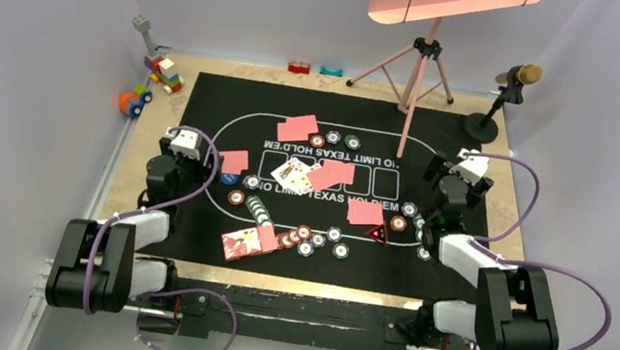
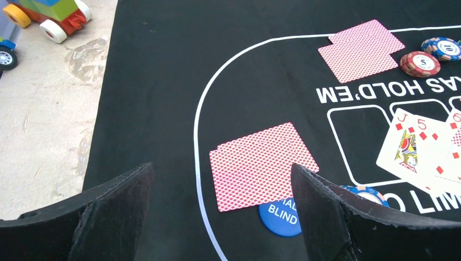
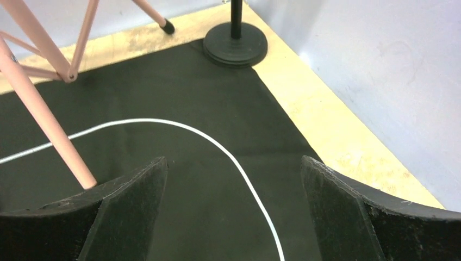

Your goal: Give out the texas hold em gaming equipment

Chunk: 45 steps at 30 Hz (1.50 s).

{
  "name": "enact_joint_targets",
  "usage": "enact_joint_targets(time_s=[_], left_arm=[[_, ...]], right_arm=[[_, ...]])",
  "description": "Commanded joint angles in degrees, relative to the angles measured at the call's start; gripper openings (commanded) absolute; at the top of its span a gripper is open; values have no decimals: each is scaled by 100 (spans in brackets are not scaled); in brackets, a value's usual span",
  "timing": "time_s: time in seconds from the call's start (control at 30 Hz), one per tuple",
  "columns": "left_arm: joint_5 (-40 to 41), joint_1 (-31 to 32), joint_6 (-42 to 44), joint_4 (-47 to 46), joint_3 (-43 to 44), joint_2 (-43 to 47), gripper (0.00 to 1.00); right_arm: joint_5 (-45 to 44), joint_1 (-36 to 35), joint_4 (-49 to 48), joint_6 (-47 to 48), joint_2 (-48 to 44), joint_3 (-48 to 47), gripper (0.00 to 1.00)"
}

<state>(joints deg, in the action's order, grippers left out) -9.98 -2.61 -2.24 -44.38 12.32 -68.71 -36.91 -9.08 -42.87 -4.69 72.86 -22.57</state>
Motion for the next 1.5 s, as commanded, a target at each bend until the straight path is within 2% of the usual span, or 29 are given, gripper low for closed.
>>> enact_joint_targets(time_s=[0.0,0.2,0.33,0.47,0.53,0.57,0.6,0.63,0.73,0.8,0.87,1.47], left_arm=[[110,-30,97,-1511,-85,-242,100],[226,-29,71,-2346,-357,-628,100],[230,-29,58,-2870,-425,-1022,100],[369,-29,11,-2258,-169,-918,100],[363,-30,16,-1956,-19,-887,100],[349,-30,26,-1864,16,-875,100],[318,-29,29,-1892,34,-901,100],[295,-30,37,-1858,57,-908,100],[196,-29,91,-1539,228,-896,100],[133,-30,121,-996,446,-871,100],[244,-29,90,-768,599,-877,100],[252,-35,100,-782,594,-887,100]], right_arm=[[-311,38,-1420,-14,36,121,96],[-571,39,-2296,-93,318,482,97],[-204,42,-2754,78,244,750,97],[278,36,-3701,389,275,1261,98],[1003,31,-4641,649,506,1679,98],[1314,16,-5613,925,1101,1877,98],[1157,-132,-5664,1104,1063,1820,98],[1249,-192,-5221,1084,907,1713,98],[1176,-76,-4669,1017,990,1232,98],[1409,328,-2706,363,677,636,98],[1927,726,-2747,158,706,561,98],[1845,732,-2679,259,659,578,98]])
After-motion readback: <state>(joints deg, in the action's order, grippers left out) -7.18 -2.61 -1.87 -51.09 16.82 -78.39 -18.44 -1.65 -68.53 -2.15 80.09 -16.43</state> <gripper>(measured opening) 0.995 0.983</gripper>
